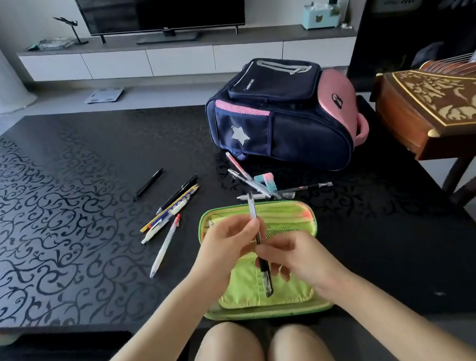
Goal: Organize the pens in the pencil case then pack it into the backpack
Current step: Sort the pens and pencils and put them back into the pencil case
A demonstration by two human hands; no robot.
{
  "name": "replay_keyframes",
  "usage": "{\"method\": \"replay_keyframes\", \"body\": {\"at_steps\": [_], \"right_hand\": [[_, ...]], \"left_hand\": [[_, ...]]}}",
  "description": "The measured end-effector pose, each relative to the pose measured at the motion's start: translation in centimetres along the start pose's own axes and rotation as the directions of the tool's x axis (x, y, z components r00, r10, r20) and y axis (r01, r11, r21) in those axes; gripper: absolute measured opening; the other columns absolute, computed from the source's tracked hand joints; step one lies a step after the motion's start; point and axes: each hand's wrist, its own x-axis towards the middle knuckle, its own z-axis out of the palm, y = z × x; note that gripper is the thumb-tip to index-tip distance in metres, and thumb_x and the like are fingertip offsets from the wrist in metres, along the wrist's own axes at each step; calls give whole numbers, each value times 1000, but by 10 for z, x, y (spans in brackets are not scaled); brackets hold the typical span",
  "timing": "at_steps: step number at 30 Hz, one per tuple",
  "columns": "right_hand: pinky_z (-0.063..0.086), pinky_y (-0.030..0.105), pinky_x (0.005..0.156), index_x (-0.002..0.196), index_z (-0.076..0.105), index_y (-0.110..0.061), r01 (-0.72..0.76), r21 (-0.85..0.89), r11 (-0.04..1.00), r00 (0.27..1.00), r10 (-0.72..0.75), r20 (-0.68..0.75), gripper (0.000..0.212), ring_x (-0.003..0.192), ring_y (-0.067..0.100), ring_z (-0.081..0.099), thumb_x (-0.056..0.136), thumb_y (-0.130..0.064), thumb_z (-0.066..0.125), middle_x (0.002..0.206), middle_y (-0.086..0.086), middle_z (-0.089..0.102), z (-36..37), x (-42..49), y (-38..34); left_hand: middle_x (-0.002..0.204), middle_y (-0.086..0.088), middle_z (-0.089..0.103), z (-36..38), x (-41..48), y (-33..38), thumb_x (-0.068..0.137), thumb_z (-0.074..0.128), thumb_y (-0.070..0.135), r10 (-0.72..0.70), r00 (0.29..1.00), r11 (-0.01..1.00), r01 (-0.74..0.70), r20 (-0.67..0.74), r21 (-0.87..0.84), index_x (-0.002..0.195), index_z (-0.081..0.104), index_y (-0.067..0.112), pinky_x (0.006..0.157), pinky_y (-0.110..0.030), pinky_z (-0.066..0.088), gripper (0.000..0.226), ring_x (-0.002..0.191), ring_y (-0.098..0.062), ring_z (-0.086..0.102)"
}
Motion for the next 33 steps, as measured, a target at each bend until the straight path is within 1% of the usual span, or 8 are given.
{"method": "replay_keyframes", "body": {"at_steps": [2,4,7,14,19,26,29,33], "right_hand": [[44,19,54,90,73,-18,32,-173,984,996,-46,-77,13,60,4,58,85,-28,66,79,-6,71,-3,0,7],[50,21,69,92,73,-23,53,-471,880,972,-153,-177,14,75,1,62,85,-32,65,86,-13,71,-12,2,15],[51,26,75,94,71,-24,5,-698,716,966,-184,-181,13,81,5,62,89,-29,60,88,-16,68,-21,0,25],[48,24,80,104,70,-18,81,-799,596,963,-255,-92,20,95,12,59,91,-25,56,101,-6,66,-18,3,47],[47,23,77,97,71,-16,110,-811,575,936,-334,-109,17,93,13,58,90,-23,58,95,-5,66,-15,8,57],[46,24,67,92,72,-14,128,-812,570,894,-420,-154,12,81,15,60,85,-21,66,86,-2,67,-15,12,69],[50,28,58,85,70,-15,146,-836,529,862,-483,-155,9,72,17,63,78,-20,74,79,-4,68,-12,14,76],[52,33,50,81,66,-17,149,-873,464,838,-529,-138,12,65,18,63,74,-20,76,73,-5,66,-10,17,84]], "left_hand": [[72,-1,65,-10,-4,0,92,54,10,22,1000,998,-22,-10,-58,84,63,10,73,-31,55,12,72,-16,61],[64,6,63,-29,-2,-6,89,59,12,119,992,974,-111,-30,197,84,63,16,64,-22,50,8,61,-14,58],[74,5,67,-54,4,-23,82,68,20,285,950,540,-270,128,797,84,72,18,68,-21,45,5,69,-13,58],[72,-6,56,-56,16,-63,81,65,6,338,881,241,-422,332,874,84,75,12,72,-37,52,12,77,-27,49],[66,0,54,-65,9,-67,70,66,10,419,838,229,-471,350,852,80,77,22,63,-17,44,19,66,-21,52],[81,-2,61,-41,23,-74,80,66,11,350,850,264,-493,394,829,91,66,12,74,-29,45,11,80,-22,51],[81,-2,62,-27,24,-80,83,62,18,337,865,403,-490,373,773,81,60,11,72,-26,41,8,81,-10,43],[70,0,63,-15,27,-86,76,62,18,445,826,376,-523,346,765,69,63,12,66,-26,39,10,76,-9,42]]}}
